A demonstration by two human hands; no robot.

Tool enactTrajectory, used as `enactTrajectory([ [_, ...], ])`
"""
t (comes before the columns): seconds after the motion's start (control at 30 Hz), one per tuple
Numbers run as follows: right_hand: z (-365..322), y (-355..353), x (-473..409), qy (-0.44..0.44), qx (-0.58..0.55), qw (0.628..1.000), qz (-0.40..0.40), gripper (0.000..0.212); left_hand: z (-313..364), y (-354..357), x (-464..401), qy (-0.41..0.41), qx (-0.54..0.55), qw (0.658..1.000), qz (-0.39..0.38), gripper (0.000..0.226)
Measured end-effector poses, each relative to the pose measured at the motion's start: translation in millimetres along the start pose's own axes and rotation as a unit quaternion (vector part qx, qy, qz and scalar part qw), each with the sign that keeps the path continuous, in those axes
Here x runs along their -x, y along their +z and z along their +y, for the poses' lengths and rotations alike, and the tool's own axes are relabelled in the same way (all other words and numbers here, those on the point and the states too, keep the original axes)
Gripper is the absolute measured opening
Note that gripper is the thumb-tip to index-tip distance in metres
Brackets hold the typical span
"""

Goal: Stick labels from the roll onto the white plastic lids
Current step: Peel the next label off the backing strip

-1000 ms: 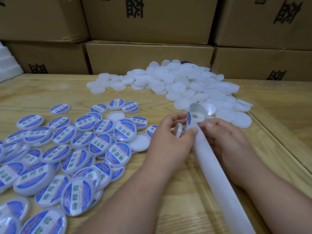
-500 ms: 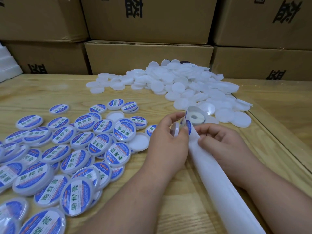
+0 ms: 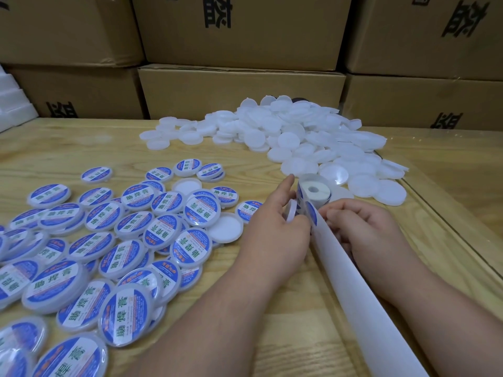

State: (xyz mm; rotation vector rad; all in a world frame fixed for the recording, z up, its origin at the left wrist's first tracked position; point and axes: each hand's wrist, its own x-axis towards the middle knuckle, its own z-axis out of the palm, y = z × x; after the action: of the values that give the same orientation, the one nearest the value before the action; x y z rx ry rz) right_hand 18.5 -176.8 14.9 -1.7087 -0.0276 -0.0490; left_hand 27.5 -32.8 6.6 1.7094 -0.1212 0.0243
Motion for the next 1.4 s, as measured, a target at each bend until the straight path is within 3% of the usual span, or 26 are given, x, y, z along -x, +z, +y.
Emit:
enactTrajectory([
  [0.17, -2.8, 1.4, -1.2, 0.016, 0.052, 0.998, 0.031, 0.020, 4.7, -0.2, 4.6, -0.003, -0.006, 1.000, 0.002, 0.068],
  [0.3, -2.8, 0.1, -1.6, 0.026, 0.088, 0.994, 0.054, 0.031, 8.1, 0.2, 6.2, -0.011, -0.020, 1.000, -0.005, 0.054],
  [0.4, -1.8, -0.9, -2.9, 0.025, 0.080, 0.994, 0.071, 0.023, 8.6, 0.7, 6.9, -0.002, -0.027, 1.000, -0.015, 0.042],
  [0.47, -3.1, -1.0, -1.8, 0.014, 0.060, 0.996, 0.058, 0.019, 7.3, 0.5, 6.9, 0.000, -0.022, 1.000, -0.018, 0.038],
  [0.57, -2.4, -2.6, 0.3, -0.012, 0.066, 0.998, 0.021, 0.036, 3.0, 2.0, 5.1, -0.006, -0.012, 1.000, -0.004, 0.027],
  [0.7, -2.2, -2.8, -0.3, -0.027, 0.072, 0.997, -0.002, 0.021, -2.0, 3.3, 2.6, 0.007, -0.007, 1.000, -0.004, 0.019],
  [1.07, -4.9, -10.5, -1.0, -0.041, 0.102, 0.990, -0.084, 0.019, -5.5, 2.8, -0.2, 0.019, -0.019, 0.999, -0.016, 0.017],
  [1.23, -2.3, -10.8, -3.3, -0.040, 0.124, 0.987, -0.095, 0.032, -5.0, 3.1, 0.8, 0.026, -0.022, 0.999, -0.023, 0.016],
  [1.4, -6.1, -12.5, -1.3, -0.042, 0.106, 0.986, -0.120, 0.019, -4.9, 3.6, 0.6, 0.022, -0.018, 0.999, -0.030, 0.017],
])
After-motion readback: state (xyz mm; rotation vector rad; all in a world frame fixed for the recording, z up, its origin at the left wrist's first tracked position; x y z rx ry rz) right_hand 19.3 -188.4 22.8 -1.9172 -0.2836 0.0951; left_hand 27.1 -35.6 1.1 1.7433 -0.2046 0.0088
